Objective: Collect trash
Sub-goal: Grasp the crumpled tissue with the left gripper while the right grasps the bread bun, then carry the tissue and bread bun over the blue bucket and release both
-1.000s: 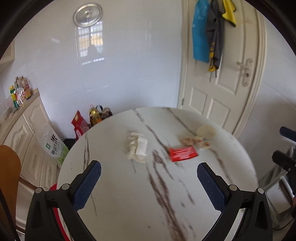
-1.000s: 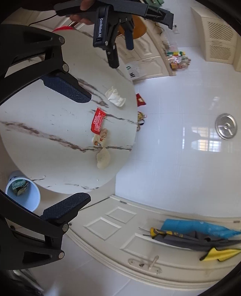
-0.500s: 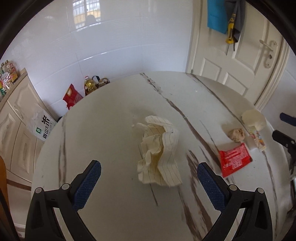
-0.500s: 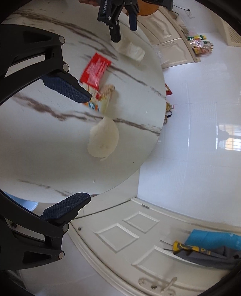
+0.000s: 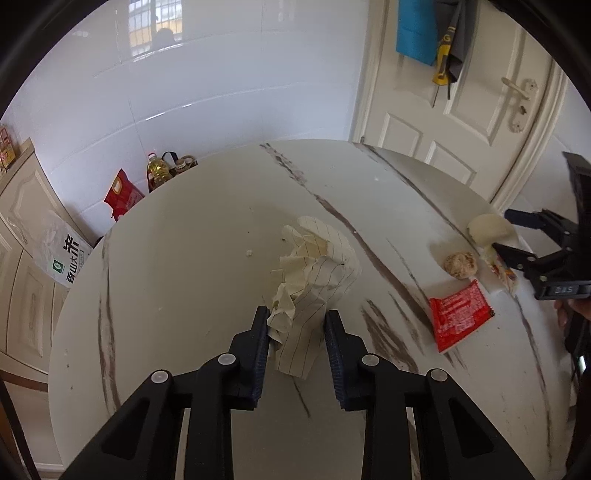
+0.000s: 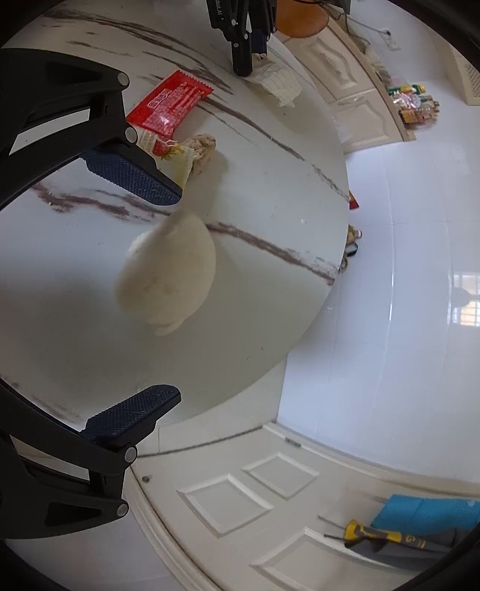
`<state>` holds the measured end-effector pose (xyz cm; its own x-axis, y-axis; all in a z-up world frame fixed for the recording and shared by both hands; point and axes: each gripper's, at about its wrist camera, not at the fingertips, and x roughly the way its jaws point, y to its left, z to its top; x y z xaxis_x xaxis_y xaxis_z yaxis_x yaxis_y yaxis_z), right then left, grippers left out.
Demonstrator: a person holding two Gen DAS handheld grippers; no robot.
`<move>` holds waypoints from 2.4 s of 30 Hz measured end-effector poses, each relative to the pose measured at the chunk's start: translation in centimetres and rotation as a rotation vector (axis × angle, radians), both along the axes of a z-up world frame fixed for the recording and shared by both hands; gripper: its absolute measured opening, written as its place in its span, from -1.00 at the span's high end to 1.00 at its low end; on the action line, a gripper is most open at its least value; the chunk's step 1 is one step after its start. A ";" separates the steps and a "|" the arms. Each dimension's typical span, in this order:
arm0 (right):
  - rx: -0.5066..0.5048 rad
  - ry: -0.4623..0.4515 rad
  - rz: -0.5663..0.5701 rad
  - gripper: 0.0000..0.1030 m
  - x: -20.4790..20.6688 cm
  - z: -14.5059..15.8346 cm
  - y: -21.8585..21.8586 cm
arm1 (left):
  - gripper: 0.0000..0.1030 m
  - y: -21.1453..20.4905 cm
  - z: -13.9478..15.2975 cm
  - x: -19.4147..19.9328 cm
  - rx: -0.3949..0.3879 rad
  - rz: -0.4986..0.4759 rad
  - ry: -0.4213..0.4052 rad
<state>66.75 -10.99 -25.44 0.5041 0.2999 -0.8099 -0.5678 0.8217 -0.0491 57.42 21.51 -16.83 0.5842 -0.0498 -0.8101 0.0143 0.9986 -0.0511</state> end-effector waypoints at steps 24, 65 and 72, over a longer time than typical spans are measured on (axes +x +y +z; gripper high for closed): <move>0.102 0.054 0.045 0.10 -14.7 2.9 -3.7 | 0.51 -6.1 6.4 -18.0 -0.064 -0.128 -0.120; 0.244 -0.135 -0.308 -0.01 -22.2 6.3 -27.4 | 0.51 -34.8 5.4 -13.7 -0.072 -0.492 -0.032; 0.258 -0.084 -0.443 0.00 -21.1 2.0 -36.0 | 0.50 -43.3 -0.3 -7.4 -0.012 -0.545 0.066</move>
<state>45.61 -46.97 -23.46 0.6882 0.2276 -0.6889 -0.1657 0.9737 0.1562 50.05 -21.76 -17.09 0.4193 -0.3405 -0.8416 0.5253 0.8470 -0.0809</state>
